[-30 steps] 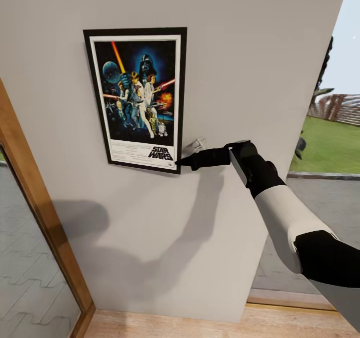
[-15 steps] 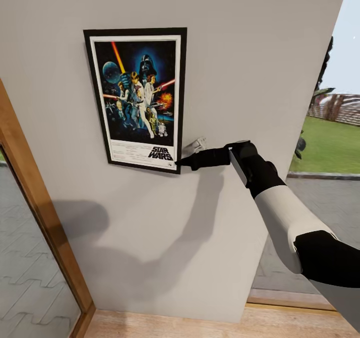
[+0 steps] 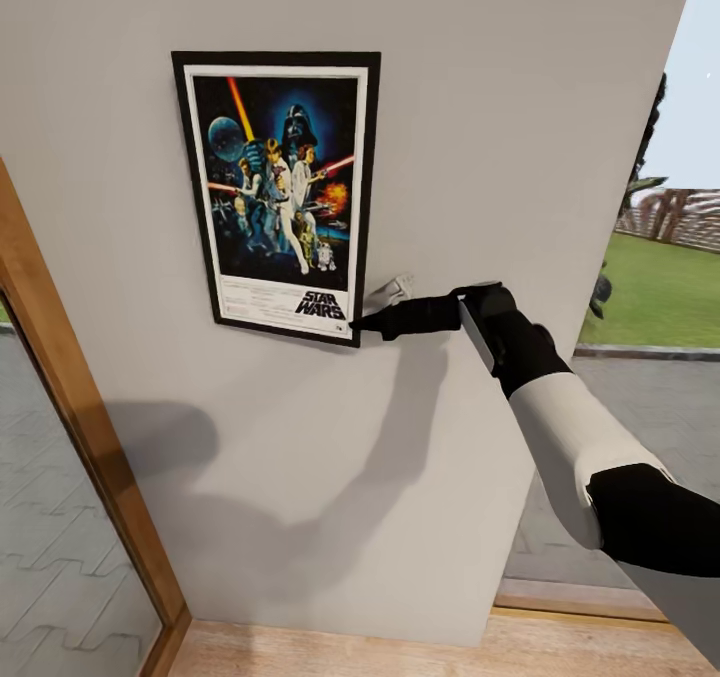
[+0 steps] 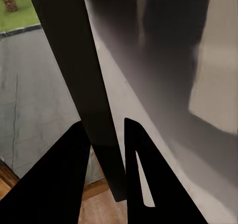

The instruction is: Pick up the poster from the kitchen countertop and hang it on one of the wall nails in the kitchen.

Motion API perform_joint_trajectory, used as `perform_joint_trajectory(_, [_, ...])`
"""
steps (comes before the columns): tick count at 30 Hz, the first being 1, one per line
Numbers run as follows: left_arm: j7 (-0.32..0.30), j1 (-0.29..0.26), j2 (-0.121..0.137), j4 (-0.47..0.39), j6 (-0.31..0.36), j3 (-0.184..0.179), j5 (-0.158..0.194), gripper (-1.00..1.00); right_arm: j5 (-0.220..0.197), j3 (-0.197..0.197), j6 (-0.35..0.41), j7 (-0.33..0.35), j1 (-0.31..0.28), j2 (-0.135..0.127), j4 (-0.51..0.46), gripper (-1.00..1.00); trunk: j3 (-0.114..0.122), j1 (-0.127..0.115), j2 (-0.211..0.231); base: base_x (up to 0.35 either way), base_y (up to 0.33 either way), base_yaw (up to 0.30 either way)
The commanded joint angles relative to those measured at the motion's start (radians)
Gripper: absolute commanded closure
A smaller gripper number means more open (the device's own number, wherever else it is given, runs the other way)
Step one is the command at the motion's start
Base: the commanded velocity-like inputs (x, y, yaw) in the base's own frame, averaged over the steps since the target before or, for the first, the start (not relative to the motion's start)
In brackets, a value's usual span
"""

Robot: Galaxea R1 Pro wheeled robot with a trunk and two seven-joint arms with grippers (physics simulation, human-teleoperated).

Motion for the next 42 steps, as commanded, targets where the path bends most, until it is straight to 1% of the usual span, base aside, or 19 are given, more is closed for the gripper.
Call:
perform_joint_trajectory(1, [-0.003, -0.001, 0.0, 0.001, -0.005, 0.009, -0.007, -1.0, -0.005, -0.006, 0.01, 0.003, -0.001, 0.0, -0.003, 1.0, -0.001, 0.0, -0.001, 0.0, 0.0, 0.0])
perform_joint_trajectory(2, [-0.003, -0.001, 0.0, 0.001, -0.005, 0.009, -0.007, -1.0, -0.01, -0.012, 0.01, 0.003, -0.001, -0.001, -0.004, 1.0, -0.001, 0.0, -0.001, 0.0, 0.0, 0.0])
perform_joint_trajectory(6, [-0.003, -0.001, 0.0, 0.001, -0.005, 0.009, -0.007, -1.0, -0.03, -0.012, 0.01, 0.003, -0.001, -0.001, -0.004, 1.0, -0.001, 0.0, -0.001, 0.0, 0.0, 0.0])
perform_joint_trajectory(18, [-0.003, 0.0, -0.001, 0.001, -0.005, 0.009, -0.007, -1.0, -0.029, -0.01, 0.01, 0.003, -0.001, -0.001, -0.003, 1.0, -0.001, 0.0, -0.001, 0.0, 0.0, 0.0])
perform_joint_trajectory(28, [-0.003, 0.0, 0.003, 0.001, -0.005, 0.009, -0.007, -1.0, -0.078, -0.066, 0.029, 0.0, -0.001, -0.001, -0.002, 1.0, -0.001, 0.0, -0.001, 0.0, 0.0, 0.0])
perform_joint_trajectory(30, [-0.003, 0.0, 0.003, 0.001, -0.005, 0.009, -0.007, -1.0, -0.078, -0.072, 0.032, 0.0, 0.0, -0.001, -0.002, 1.0, -0.001, 0.0, -0.001, 0.0, 0.0, 0.0])
perform_joint_trajectory(42, [-0.003, 0.0, 0.004, 0.001, -0.005, 0.009, -0.007, -1.0, -0.075, -0.073, 0.04, -0.002, 0.0, 0.0, -0.002, 1.0, -0.001, 0.0, -0.001, 0.0, 0.0, 0.0])
